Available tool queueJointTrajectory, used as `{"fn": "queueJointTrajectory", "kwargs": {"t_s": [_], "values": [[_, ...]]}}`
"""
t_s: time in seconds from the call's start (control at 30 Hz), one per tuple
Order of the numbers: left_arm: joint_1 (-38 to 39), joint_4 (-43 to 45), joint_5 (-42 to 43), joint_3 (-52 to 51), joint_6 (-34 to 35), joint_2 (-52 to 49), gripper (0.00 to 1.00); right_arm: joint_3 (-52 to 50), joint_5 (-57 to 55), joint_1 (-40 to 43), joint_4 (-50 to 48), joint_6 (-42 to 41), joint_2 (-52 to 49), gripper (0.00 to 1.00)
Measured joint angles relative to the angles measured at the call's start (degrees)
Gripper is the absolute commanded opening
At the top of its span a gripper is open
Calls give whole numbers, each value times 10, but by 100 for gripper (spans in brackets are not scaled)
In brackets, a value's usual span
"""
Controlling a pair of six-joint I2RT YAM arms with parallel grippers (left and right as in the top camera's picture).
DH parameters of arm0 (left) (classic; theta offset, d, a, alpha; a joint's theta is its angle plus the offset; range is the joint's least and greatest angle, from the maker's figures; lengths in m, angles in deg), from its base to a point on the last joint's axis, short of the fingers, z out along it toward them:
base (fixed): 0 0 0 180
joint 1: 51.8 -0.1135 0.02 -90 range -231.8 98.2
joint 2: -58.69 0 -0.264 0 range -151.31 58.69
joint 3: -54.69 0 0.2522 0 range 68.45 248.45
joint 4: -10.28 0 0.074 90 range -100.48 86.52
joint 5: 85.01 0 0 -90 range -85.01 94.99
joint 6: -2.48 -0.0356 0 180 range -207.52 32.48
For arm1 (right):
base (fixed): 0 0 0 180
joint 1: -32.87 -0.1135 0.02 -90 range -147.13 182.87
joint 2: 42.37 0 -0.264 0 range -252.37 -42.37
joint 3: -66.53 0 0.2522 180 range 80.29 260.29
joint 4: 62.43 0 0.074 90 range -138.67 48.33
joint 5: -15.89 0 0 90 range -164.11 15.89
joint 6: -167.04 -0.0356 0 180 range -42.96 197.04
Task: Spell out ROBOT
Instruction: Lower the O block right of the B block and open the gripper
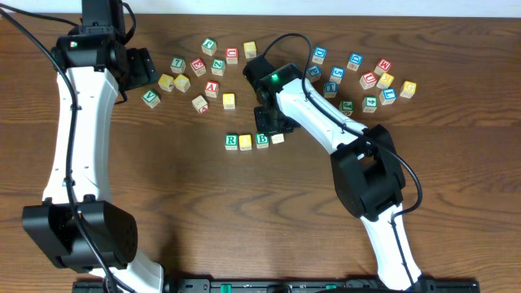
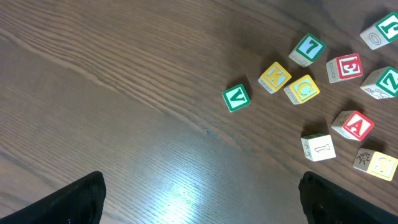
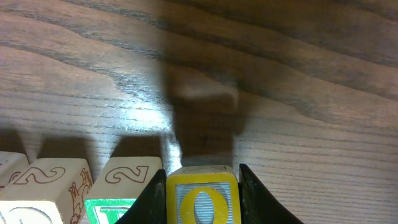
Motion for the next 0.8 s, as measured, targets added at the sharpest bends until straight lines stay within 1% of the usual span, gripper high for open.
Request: {"fn": "queueJointTrajectory", "kwargs": {"t_s": [0.5,0.63,0.8], "values": [[0,0,0,0,0,0,98,0,0,0,-12,-6,0,18],[0,0,0,0,0,0,98,-2,0,0,-7,-6,0,24],[0,0,0,0,0,0,98,-9,0,-2,4,-9,0,28]]}}
